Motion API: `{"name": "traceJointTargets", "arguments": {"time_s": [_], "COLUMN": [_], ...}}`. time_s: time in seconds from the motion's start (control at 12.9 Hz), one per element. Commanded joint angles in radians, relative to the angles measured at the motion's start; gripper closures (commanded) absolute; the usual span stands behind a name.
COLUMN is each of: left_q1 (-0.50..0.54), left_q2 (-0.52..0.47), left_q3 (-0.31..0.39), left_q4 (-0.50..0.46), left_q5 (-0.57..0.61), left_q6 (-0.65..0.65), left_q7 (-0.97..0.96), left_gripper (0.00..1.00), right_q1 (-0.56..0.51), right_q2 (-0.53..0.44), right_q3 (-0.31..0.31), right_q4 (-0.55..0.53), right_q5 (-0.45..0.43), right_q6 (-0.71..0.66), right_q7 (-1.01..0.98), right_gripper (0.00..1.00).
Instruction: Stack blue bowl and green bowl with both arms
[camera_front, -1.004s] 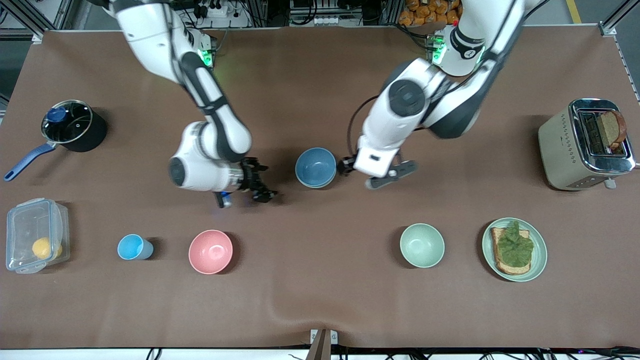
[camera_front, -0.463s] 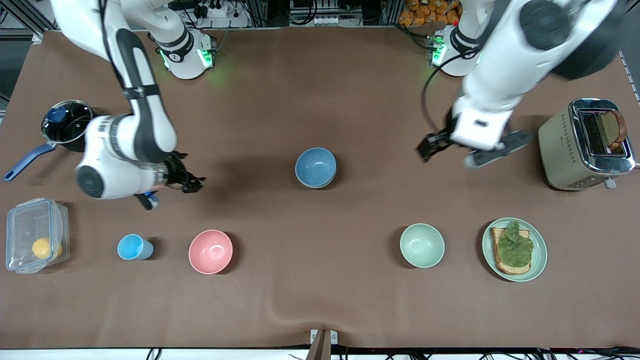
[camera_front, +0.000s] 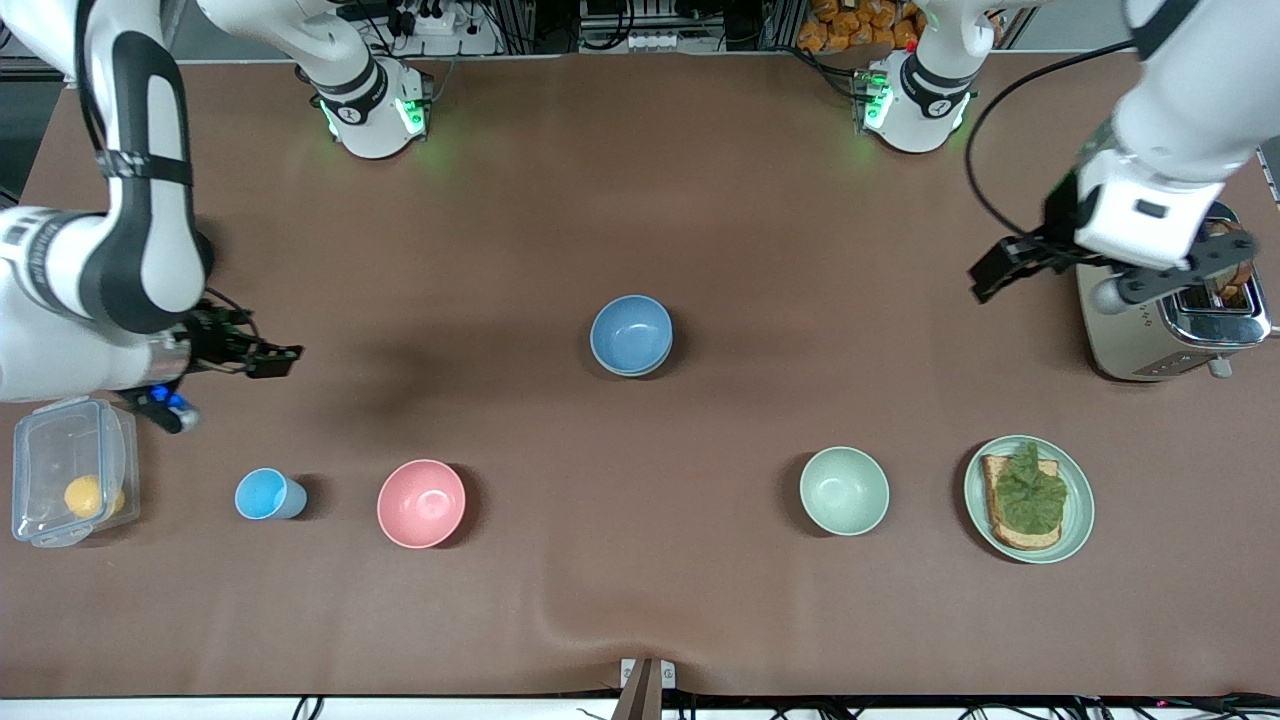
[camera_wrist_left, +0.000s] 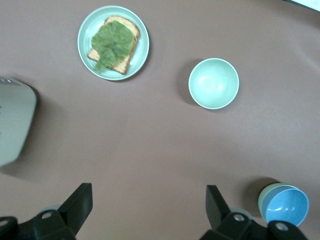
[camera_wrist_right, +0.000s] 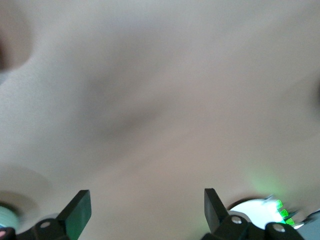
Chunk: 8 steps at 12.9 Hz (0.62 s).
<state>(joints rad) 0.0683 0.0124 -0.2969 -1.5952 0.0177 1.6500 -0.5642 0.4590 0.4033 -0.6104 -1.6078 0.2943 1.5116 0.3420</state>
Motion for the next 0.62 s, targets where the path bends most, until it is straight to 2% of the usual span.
{"name": "traceJointTargets", "arguments": {"time_s": [0.0, 0.23, 0.39, 0.54], "left_q1": [-0.004, -0.048, -0.051, -0.051], "left_q2": [-0.037, -0.054, -0.057, -0.063], "left_q3": [0.054, 0.163, 0.180, 0.185], "left_q4": [0.004, 0.004, 0.006, 0.003], "left_q5": [-0.012, -0.012, -0.010, -0.010], "left_q6": [-0.074, -0.090, -0.090, -0.090], "left_q7": [0.090, 0.241, 0.338, 0.343], "left_gripper": [0.00, 0.00, 0.00, 0.00], "right_q1": [0.001, 0.001, 0.001, 0.000], "right_q2": [-0.024, -0.069, -0.084, -0.132], "right_q3": [-0.043, -0.054, -0.055, -0.052], "right_q4": [0.115, 0.247, 0.368, 0.390], "right_q5": [-0.043, -0.047, -0.047, -0.047], "right_q6": [-0.051, -0.181, -0.307, -0.321], "right_q7": [-0.082, -0.132, -0.133, -0.133], "right_gripper": [0.00, 0.00, 0.00, 0.00]}}
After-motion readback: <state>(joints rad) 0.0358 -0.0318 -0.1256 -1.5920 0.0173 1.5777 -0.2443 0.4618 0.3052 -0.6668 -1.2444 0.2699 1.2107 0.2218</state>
